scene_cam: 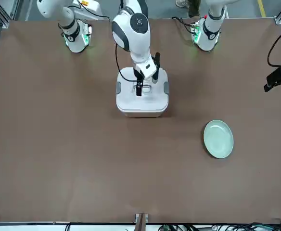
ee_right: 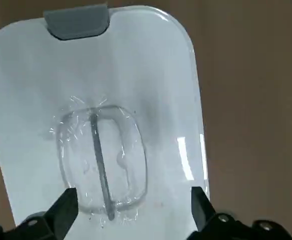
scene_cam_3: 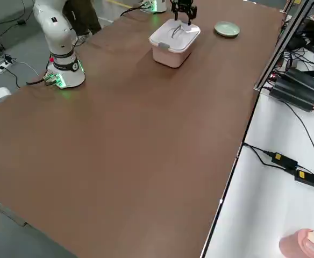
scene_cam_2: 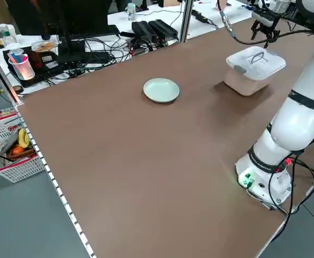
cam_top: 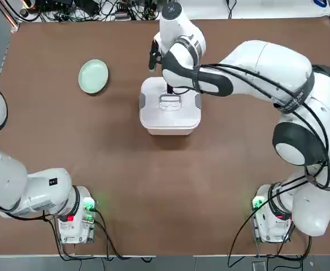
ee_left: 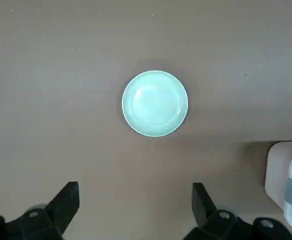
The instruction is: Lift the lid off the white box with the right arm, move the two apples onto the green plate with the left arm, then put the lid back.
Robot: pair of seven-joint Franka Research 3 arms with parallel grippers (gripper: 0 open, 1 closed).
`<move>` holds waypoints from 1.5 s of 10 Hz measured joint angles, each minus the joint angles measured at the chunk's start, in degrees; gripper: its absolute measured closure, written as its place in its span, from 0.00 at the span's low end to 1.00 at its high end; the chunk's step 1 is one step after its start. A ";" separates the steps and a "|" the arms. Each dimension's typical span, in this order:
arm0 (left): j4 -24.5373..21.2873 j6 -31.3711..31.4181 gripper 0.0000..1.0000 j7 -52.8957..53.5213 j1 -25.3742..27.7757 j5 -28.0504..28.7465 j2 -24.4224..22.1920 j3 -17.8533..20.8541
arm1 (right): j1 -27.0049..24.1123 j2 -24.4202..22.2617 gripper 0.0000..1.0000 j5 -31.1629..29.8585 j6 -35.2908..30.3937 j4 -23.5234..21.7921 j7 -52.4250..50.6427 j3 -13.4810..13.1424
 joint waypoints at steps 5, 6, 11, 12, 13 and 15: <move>0.11 0.02 0.00 0.00 0.02 0.00 -0.01 0.04 | 0.10 1.15 0.00 -0.10 0.23 -2.09 -0.11 -0.24; 0.11 0.02 0.00 0.00 0.03 0.00 -0.01 0.04 | 0.11 1.17 0.00 -0.10 0.51 -2.62 -0.15 -0.25; 0.11 0.02 0.00 0.00 0.09 0.00 -0.01 0.16 | 0.12 1.19 0.00 -0.14 3.54 -3.50 -0.33 -0.27; 0.11 0.02 0.00 0.00 0.08 0.00 -0.01 0.16 | 0.12 1.20 0.00 -0.14 4.58 -4.13 -0.33 -0.27; 0.11 0.02 0.00 0.00 0.08 0.00 -0.01 0.13 | 0.12 1.22 0.00 -0.14 5.11 -4.73 -0.33 -0.27; 0.11 0.02 0.00 0.00 0.06 0.00 -0.01 0.09 | 0.12 1.23 0.04 -0.14 5.22 -5.25 -0.34 -0.27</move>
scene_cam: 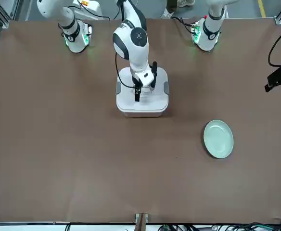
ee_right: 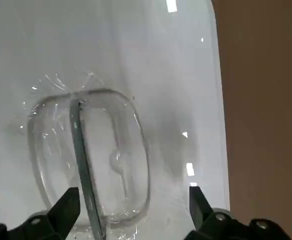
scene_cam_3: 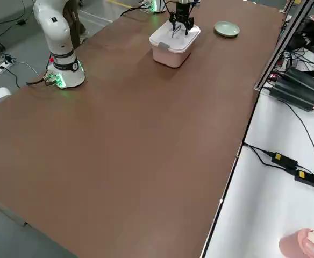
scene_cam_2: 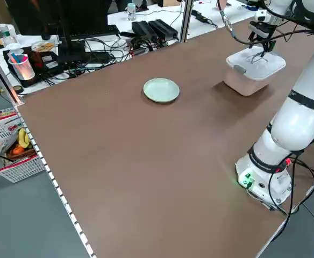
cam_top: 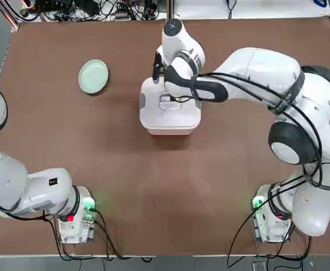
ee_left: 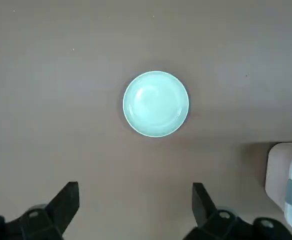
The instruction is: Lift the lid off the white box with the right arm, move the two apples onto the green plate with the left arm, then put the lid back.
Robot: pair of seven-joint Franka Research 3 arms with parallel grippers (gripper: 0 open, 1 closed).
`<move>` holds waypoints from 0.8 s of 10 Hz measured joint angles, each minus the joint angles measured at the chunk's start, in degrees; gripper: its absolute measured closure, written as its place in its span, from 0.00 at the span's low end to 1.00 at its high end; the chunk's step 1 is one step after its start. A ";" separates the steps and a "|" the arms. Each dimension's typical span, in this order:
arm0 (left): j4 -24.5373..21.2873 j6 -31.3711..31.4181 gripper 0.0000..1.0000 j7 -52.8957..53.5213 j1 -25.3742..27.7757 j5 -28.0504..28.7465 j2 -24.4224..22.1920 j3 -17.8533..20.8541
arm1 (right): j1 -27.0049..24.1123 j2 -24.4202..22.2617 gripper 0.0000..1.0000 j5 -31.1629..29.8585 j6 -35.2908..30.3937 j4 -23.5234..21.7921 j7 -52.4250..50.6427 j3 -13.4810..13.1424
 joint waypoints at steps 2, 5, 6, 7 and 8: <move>0.00 0.00 0.00 0.00 -0.01 0.00 0.00 -0.04 | 0.00 0.00 0.27 0.00 -0.06 -0.08 -0.01 0.00; 0.00 0.00 0.00 0.00 -0.01 0.00 0.00 -0.05 | 0.15 0.00 0.74 0.00 -0.80 -0.10 0.08 0.03; 0.00 0.00 0.00 0.00 -0.01 0.00 0.00 -0.06 | 0.33 -0.01 0.86 0.01 -1.23 -0.10 0.44 0.04; 0.00 0.00 0.00 0.00 -0.01 0.00 0.00 -0.09 | 0.52 -0.23 0.87 0.01 -1.66 -0.10 0.90 0.04; 0.00 0.00 0.00 0.00 -0.02 0.00 -0.01 -0.10 | 0.61 -0.38 0.87 0.01 -2.00 -0.10 1.10 0.04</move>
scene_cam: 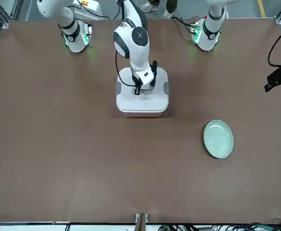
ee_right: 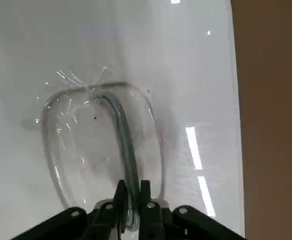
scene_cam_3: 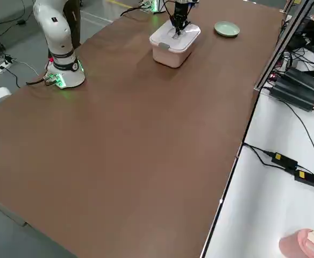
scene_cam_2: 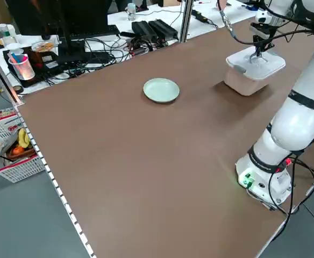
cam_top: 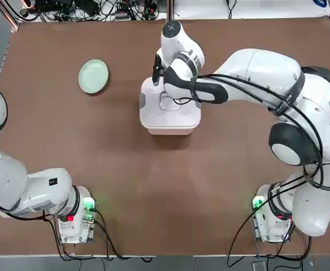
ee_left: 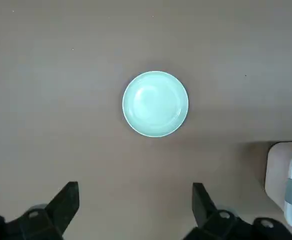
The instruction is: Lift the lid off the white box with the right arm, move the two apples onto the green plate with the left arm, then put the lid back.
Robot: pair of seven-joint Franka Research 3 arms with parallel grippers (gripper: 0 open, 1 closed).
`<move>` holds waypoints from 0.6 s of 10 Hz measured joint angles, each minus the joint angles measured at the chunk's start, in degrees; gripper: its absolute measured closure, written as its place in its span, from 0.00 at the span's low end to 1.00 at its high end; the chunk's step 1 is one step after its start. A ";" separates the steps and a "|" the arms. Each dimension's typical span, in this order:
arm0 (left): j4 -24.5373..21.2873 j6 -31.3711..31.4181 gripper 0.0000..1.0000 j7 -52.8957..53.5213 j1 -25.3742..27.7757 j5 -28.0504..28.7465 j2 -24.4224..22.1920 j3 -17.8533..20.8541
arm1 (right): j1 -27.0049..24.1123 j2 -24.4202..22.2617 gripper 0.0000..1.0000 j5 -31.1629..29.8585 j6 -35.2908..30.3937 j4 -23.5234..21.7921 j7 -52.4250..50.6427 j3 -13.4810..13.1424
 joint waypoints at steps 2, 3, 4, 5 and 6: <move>0.02 0.00 0.00 0.00 -0.01 0.00 -0.03 -0.02 | 0.21 -0.30 0.89 0.02 -0.99 0.18 0.15 0.06; 0.03 0.00 0.00 0.00 -0.02 0.00 -0.04 -0.02 | 0.50 -0.73 0.89 0.01 -1.46 0.16 0.17 0.06; 0.03 0.00 0.00 0.00 -0.02 0.00 -0.05 -0.02 | 0.79 -1.10 0.89 0.01 -1.81 0.14 0.19 0.06; 0.04 0.00 0.00 0.00 -0.02 0.00 -0.05 -0.02 | 0.96 -1.56 0.90 0.01 -1.92 0.15 0.20 0.04; 0.04 0.00 0.00 0.00 -0.02 0.00 -0.05 -0.02 | 1.12 -2.26 0.90 0.01 -1.91 0.16 0.23 0.05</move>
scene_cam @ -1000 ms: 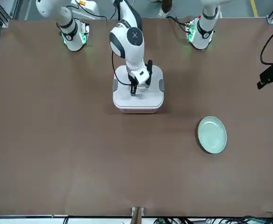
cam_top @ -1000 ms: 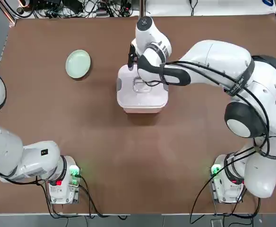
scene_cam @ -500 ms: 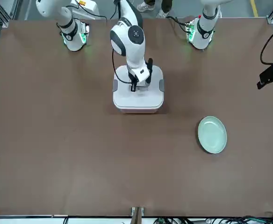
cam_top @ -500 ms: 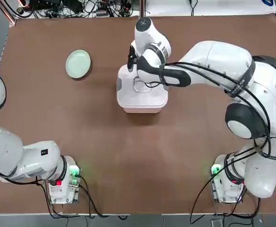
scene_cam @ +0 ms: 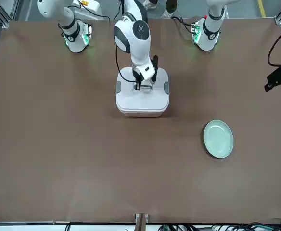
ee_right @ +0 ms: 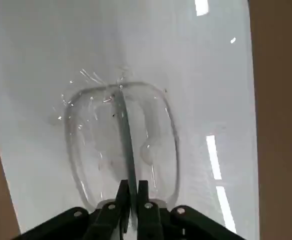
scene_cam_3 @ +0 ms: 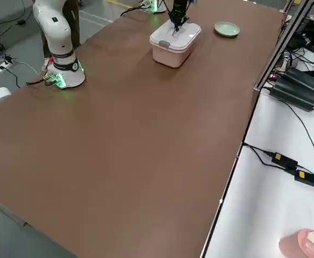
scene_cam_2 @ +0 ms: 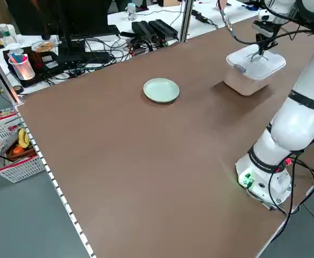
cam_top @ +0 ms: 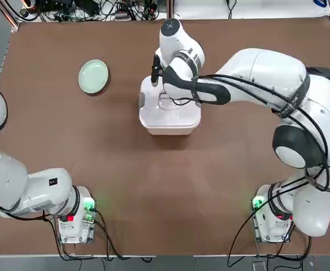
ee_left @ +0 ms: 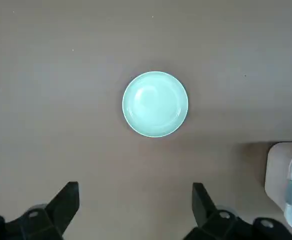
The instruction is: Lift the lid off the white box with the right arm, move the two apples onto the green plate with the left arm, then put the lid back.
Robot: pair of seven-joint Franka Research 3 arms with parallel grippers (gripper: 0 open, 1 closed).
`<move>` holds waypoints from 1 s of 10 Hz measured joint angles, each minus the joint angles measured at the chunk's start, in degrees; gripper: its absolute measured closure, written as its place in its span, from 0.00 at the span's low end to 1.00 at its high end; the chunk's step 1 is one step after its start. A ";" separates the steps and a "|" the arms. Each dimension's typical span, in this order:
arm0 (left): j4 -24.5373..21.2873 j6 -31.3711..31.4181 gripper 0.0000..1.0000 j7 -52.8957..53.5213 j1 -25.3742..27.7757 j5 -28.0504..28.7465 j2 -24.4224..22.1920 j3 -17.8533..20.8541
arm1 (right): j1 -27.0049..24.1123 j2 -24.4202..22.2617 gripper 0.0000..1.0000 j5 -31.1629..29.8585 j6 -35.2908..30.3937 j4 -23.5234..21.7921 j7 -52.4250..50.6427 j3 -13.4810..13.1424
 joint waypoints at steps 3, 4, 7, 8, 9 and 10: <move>0.01 0.00 0.00 0.00 -0.01 0.00 0.00 -0.01 | -1.30 -2.71 0.93 0.68 -1.92 0.14 1.14 -1.25; 0.02 0.00 0.00 0.00 -0.02 0.00 0.00 -0.01 | -3.34 -3.72 0.93 1.77 -3.58 0.19 1.12 -1.53; 0.03 0.00 0.00 0.00 -0.03 0.00 0.00 -0.01 | -11.64 -5.54 0.93 4.63 -8.78 0.46 -4.05 -1.75; 0.04 0.00 0.00 0.00 -0.03 0.00 0.00 -0.01 | -14.81 -5.65 0.93 5.95 -11.11 0.96 -7.22 -1.82; 0.04 0.00 0.00 0.00 -0.02 0.00 0.00 -0.01 | -18.05 -5.68 0.93 6.58 -13.31 1.77 -10.36 -1.82; 0.04 0.00 0.00 0.00 -0.03 0.00 0.00 -0.01 | -20.72 -5.71 0.93 7.15 -14.41 2.24 -13.51 -1.82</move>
